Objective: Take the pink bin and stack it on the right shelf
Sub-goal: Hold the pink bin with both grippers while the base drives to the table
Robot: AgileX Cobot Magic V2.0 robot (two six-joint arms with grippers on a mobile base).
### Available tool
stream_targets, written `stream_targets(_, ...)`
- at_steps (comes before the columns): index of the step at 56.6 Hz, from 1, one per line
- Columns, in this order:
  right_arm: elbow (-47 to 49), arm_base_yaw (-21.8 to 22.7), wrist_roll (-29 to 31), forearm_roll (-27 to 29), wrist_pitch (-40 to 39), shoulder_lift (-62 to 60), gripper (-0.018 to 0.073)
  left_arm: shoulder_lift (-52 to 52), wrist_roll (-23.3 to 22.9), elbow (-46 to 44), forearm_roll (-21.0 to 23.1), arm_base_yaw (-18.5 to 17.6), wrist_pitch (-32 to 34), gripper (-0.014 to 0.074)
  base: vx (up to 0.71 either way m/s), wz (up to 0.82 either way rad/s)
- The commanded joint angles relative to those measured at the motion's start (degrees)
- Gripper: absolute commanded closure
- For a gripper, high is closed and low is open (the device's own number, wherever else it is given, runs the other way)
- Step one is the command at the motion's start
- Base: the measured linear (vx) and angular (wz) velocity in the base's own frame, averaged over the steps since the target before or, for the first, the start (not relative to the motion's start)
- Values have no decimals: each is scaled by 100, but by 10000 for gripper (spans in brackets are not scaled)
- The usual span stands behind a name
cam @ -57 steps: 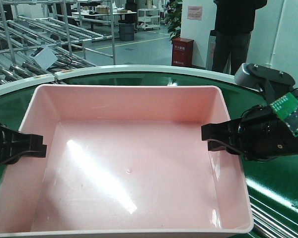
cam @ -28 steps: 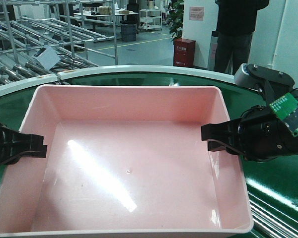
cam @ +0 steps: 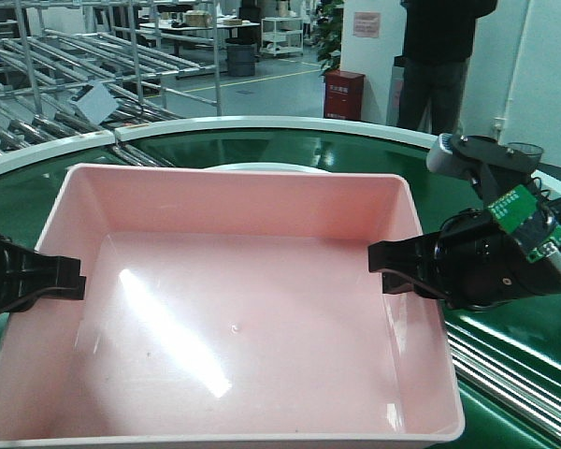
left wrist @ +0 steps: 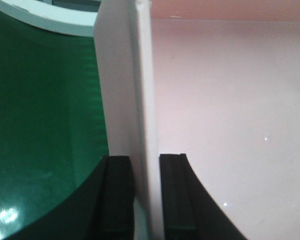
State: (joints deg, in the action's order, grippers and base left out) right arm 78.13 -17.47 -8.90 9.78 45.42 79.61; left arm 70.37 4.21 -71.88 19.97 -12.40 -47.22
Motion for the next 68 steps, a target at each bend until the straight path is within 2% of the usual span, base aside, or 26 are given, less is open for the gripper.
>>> stream_targets(1, 218, 38, 78, -36, -535, -87, 568, -171, 31, -209, 276, -26, 350, 598, -31, -15)
stream_targets(30, 218, 38, 78, -31, -534, 31, 568, -203, 31, -209, 281, -26, 220, 598, -29, -27)
stream_targets(68, 218, 38, 78, -31, -534, 31, 568, -220, 31, -209, 281, -26, 219, 598, -16, -73)
